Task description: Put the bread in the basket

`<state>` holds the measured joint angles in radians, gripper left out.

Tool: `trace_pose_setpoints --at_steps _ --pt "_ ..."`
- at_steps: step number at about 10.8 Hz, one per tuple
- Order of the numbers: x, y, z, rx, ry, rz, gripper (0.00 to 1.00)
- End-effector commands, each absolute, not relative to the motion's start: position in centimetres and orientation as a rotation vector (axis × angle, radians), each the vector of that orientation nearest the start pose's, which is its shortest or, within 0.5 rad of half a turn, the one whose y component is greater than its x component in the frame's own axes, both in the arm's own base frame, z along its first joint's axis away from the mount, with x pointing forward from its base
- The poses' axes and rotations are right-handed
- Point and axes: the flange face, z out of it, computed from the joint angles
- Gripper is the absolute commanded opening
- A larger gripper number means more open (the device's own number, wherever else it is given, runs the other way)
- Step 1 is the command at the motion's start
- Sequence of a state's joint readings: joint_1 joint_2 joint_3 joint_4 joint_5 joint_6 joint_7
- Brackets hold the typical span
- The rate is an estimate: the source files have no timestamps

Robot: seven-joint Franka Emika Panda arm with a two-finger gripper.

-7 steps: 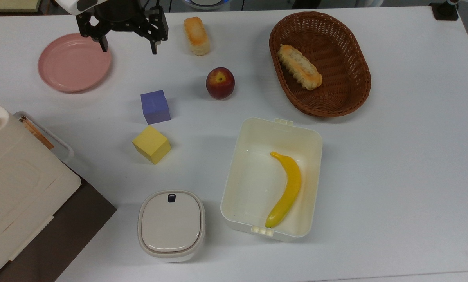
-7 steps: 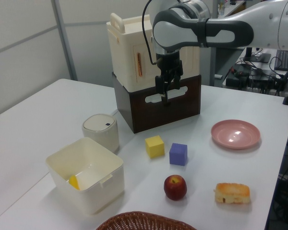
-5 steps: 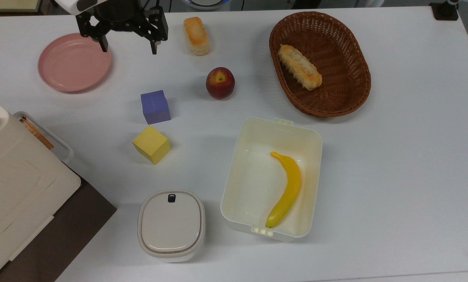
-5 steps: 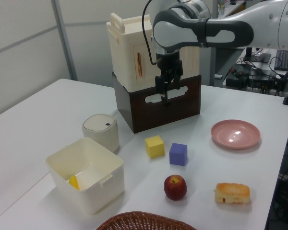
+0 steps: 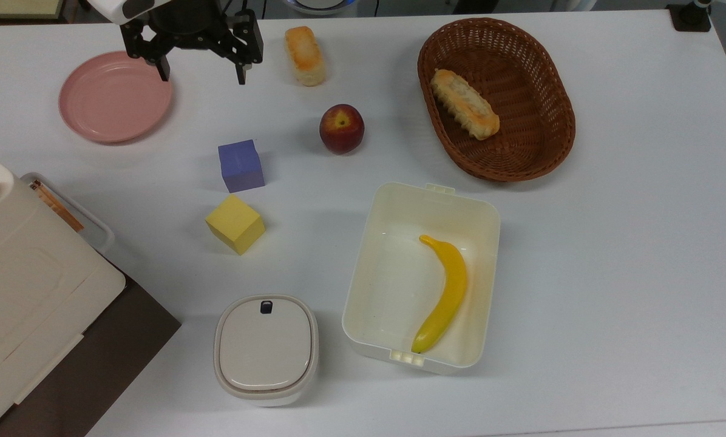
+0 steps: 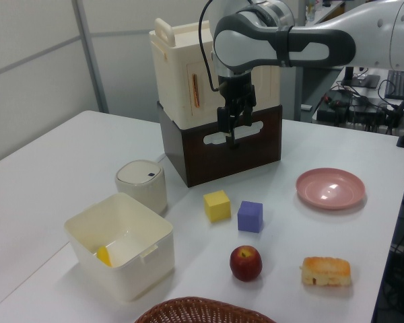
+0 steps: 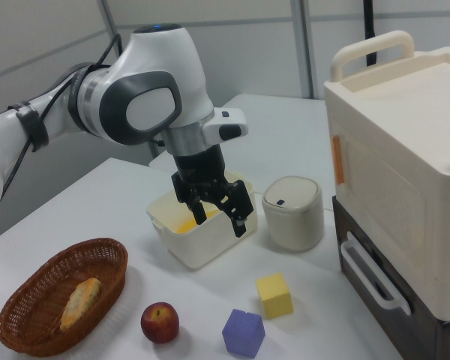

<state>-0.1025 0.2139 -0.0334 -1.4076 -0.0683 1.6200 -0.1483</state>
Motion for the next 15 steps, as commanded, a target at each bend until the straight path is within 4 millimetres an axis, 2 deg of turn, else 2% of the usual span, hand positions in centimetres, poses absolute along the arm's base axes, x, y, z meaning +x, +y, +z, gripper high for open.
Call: trace_pose_setpoints --at_steps 1,2,3,7,10,15 --pt "60.8 -8.3 57.8 -3.214 -0.051 0.064 1.00" --pt "60.8 -8.1 57.6 -3.213 -0.053 0.075 1.00" --pt "60.8 -6.9 57.2 -3.209 -0.084 0.106 1.00" --pt "61.0 -5.6 55.8 -3.201 -0.113 0.168 1.00" --pt "60.5 -2.8 52.2 -3.185 -0.200 0.293 1.00" --pt "60.7 -0.2 48.4 -3.165 -0.273 0.485 1.00"
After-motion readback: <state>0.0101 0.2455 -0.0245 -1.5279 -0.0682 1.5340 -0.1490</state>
